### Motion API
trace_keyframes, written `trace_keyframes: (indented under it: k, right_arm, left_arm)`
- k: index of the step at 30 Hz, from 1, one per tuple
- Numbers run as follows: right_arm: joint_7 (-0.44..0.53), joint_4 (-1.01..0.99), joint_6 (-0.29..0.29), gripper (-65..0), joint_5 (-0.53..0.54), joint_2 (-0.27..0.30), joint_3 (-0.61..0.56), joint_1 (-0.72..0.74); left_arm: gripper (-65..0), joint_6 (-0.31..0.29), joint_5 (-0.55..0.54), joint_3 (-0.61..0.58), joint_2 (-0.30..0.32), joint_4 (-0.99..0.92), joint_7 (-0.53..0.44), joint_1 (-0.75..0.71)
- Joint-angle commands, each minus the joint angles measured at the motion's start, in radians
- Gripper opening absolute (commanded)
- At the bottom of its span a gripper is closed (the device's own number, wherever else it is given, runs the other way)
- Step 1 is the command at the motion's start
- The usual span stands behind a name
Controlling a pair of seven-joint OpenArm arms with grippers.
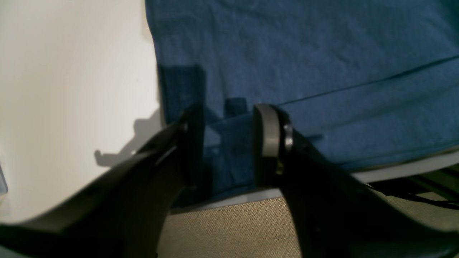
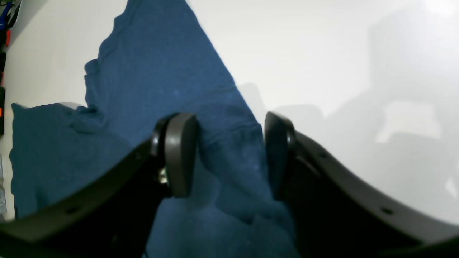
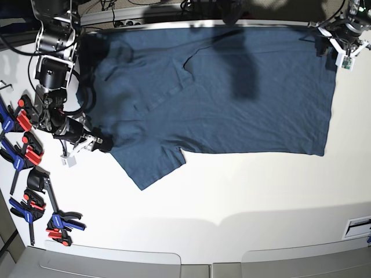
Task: Fold the T-shirt properly
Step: 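Reach the right gripper to the shirt's hem corner and grasp it, then reach the left gripper to the opposite hem corner and grasp it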
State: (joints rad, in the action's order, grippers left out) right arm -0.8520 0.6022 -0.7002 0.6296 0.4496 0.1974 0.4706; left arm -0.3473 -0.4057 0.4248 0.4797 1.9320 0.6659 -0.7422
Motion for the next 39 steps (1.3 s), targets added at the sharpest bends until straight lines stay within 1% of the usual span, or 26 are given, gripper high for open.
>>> trace_keyframes:
  k: [1, 3, 5, 6, 11, 15, 20, 23, 26, 29, 30, 33, 35, 39]
  right_arm:
    - [-0.022, 0.006, 0.002, -41.1, -0.018, 0.006, -0.002, 0.011]
    - [-0.018, 0.006, 0.002, -49.6, 0.011, 0.008, -0.001, 0.011]
    - [-0.018, 0.006, 0.002, -60.6, 0.044, 0.007, -0.001, 0.011]
    - [-0.018, 0.006, 0.002, -65.0, 0.059, 0.008, -0.001, 0.011]
    - [-0.016, 0.006, 0.002, -65.0, 0.067, 0.007, -0.001, 0.011]
    - [-0.016, 0.006, 0.002, -65.0, 0.066, 0.007, -0.001, 0.011]
    - [-0.017, 0.006, 0.002, -65.0, 0.066, 0.008, -0.001, 0.011]
    - [-0.017, 0.006, 0.002, -65.0, 0.066, 0.007, -0.001, 0.011]
    - [-0.016, 0.006, 0.002, -65.0, 0.066, 0.007, -0.001, 0.011]
    - [-0.016, 0.006, 0.002, -65.0, 0.066, 0.007, -0.001, 0.011]
    - [-0.016, 0.006, 0.002, -65.0, 0.066, 0.007, -0.001, 0.011]
    - [-0.017, 0.006, 0.002, -65.0, 0.065, 0.007, -0.001, 0.011]
    - [-0.017, 0.006, 0.002, -65.0, 0.061, 0.007, -0.001, 0.011]
    - [-0.017, 0.006, 0.002, -65.0, 0.061, 0.007, -0.001, 0.011]
  left_arm:
    - [-44.3, 0.000, -0.003, 0.008, 0.013, 0.015, -0.016, -0.006]
    - [-44.3, 0.000, -0.003, 0.008, 0.013, 0.015, -0.016, -0.006]
    - [-44.3, 0.000, -0.003, 0.008, 0.014, 0.015, -0.016, -0.006]
    - [-44.3, 0.000, -0.003, 0.008, 0.013, 0.015, -0.016, -0.006]
    - [-44.2, 0.000, -0.003, 0.008, 0.014, 0.015, -0.018, -0.002]
    - [-39.8, 0.000, -0.002, 0.008, 0.014, 0.015, -0.053, 0.016]
    - [-39.4, 0.001, -0.003, 0.008, 0.014, -0.002, -0.053, 0.120]
    - [-39.4, 0.001, -0.003, 0.008, 0.014, -0.062, -0.053, 0.218]
    - [-39.4, 0.000, -0.010, 0.008, 0.015, -0.196, -0.053, 0.341]
    - [-39.4, -0.001, -0.057, 0.008, 0.022, -0.390, -0.053, 0.480]
    - [-39.4, -0.006, -0.072, 0.008, 0.026, -0.460, -0.053, 0.527]
    - [-39.4, -0.045, -0.117, 0.008, 0.040, -0.668, -0.051, 0.675]
    - [-39.4, -0.050, -0.146, 0.008, 0.053, -0.797, -0.045, 0.774]
    - [-39.4, -0.057, -0.150, 0.008, 0.076, -1.035, -0.047, 0.964]
